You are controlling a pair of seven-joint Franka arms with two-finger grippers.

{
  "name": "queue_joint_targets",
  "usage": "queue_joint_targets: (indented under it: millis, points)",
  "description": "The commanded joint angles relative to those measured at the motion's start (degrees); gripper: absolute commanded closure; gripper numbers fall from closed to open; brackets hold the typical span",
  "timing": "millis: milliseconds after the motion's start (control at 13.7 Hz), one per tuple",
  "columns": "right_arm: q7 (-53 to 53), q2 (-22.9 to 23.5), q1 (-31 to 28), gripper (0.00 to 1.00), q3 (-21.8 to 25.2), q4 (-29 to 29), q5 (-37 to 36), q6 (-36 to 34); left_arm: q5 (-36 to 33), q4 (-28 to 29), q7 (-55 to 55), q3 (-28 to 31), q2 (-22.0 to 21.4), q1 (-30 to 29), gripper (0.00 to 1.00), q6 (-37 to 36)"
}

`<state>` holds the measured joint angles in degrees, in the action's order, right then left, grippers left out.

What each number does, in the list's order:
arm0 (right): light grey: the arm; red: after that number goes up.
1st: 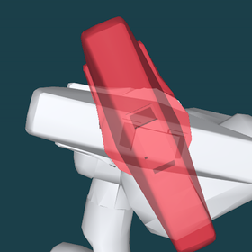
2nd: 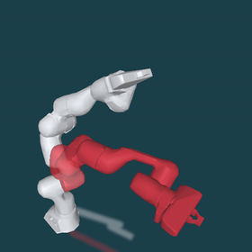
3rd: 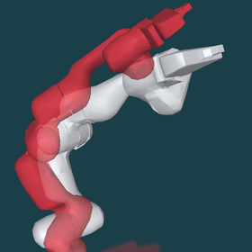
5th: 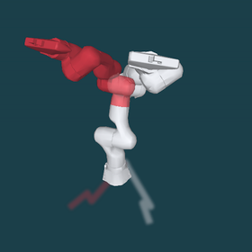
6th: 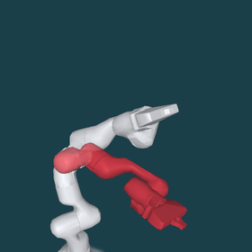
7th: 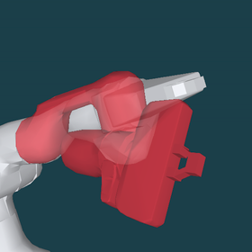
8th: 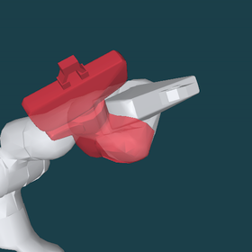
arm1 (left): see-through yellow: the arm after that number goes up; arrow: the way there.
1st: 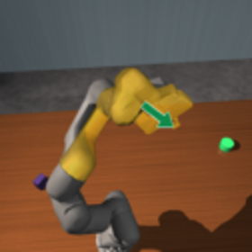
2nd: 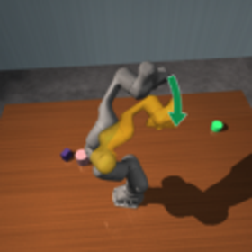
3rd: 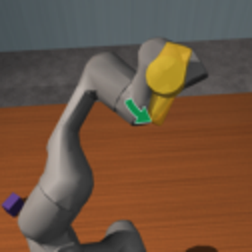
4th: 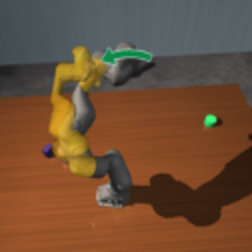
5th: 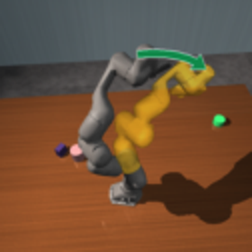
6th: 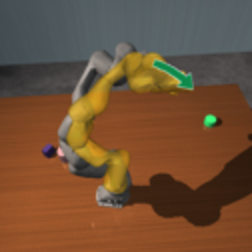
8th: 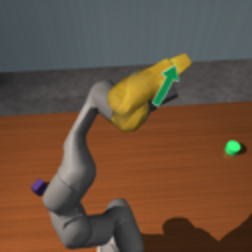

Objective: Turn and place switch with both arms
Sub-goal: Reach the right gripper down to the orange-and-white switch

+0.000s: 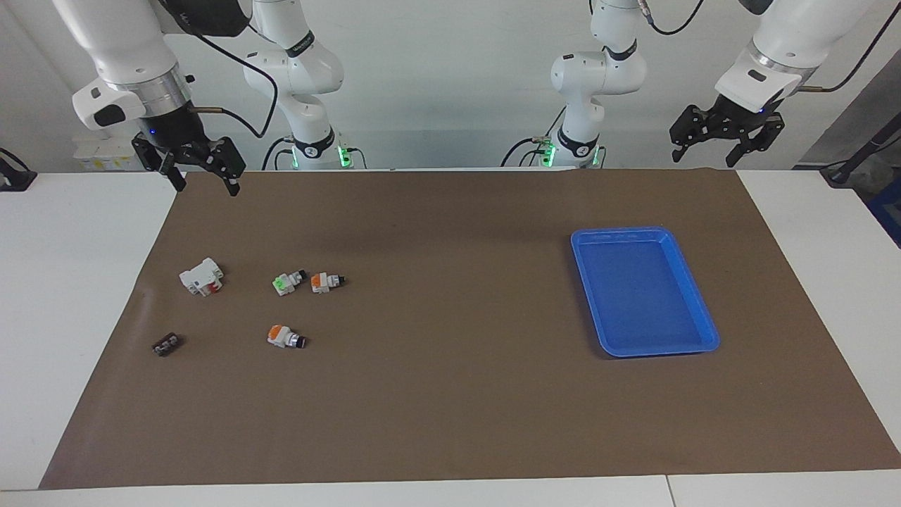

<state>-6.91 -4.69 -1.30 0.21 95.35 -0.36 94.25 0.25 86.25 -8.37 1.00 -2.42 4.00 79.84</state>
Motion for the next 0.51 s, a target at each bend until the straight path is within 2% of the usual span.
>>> queue_joint_targets:
  millis: [0,73,146,219,437]
  points:
    - [-1.1,-1.7,-0.5,0.00,-0.7,3.8,0.9,1.9,-0.1,1.6,-0.2,0.0,-1.5,0.4,0.00,0.0]
    - [-4.8,-2.7,-0.4,0.00,-1.0,6.4,0.9,6.6,-0.1,1.7,-0.2,-0.1,-1.6,0.2,0.00,-0.4]
    - [-11.3,-2.5,-0.3,0.00,-1.3,7.0,0.6,8.3,-0.1,1.8,-0.2,0.1,-1.6,-0.3,0.00,-0.1]
    - [-18.0,-1.8,0.8,0.00,-1.4,7.8,0.6,9.4,-0.1,1.8,-0.2,0.1,-1.6,-0.4,0.00,-0.4]
    - [-34.1,-0.2,1.4,0.00,-1.4,13.5,0.4,18.6,-0.1,2.0,-0.2,0.1,-1.6,-0.3,0.00,-0.2]
